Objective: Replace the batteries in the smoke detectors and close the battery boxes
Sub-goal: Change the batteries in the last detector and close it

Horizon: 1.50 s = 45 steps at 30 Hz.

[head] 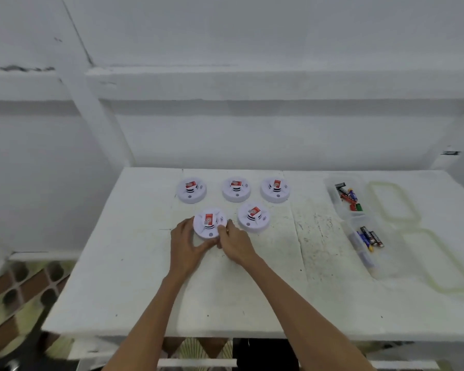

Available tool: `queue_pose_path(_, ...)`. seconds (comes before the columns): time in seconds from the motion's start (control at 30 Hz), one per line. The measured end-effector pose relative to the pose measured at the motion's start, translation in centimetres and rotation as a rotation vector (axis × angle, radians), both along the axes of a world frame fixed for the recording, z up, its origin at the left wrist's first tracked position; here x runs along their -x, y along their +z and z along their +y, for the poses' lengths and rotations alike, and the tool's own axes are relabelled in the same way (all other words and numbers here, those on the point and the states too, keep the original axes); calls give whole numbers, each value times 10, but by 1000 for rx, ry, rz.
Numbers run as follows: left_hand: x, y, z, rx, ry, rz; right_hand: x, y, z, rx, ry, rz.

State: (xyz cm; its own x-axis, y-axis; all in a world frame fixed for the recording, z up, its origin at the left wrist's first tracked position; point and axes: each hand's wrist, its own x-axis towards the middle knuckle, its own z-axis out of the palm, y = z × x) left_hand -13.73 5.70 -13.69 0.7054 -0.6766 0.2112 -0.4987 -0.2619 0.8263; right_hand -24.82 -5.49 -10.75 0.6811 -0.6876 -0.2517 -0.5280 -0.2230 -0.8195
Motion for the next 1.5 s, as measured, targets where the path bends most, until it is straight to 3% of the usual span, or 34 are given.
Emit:
queue_pose_path(0.43, -14, -15, -14, -208, 128, 5, 2, -4, -6, 96, 60, -10)
queue_pose_path(0.63, -10, -10, -19, -202, 131, 46, 31, 4, -18, 351, -194, -161)
queue_pose_path(0.77, 2, 1, -30, -144, 102, -106, 47, 2, -41, 470, -294, -132)
queue_pose_path(1.17, 31, 28, -83, -199, -242, -129, 61, -24, -74, 370, -164, -61)
queue_pose_path(1.37, 39, 26, -96, -358, -298, -161, 58, -37, -80, 321, -193, -52)
queue_pose_path(1.5, 44, 29, -99, -253, -267, -122, 64, -43, -75, 350, -148, -137)
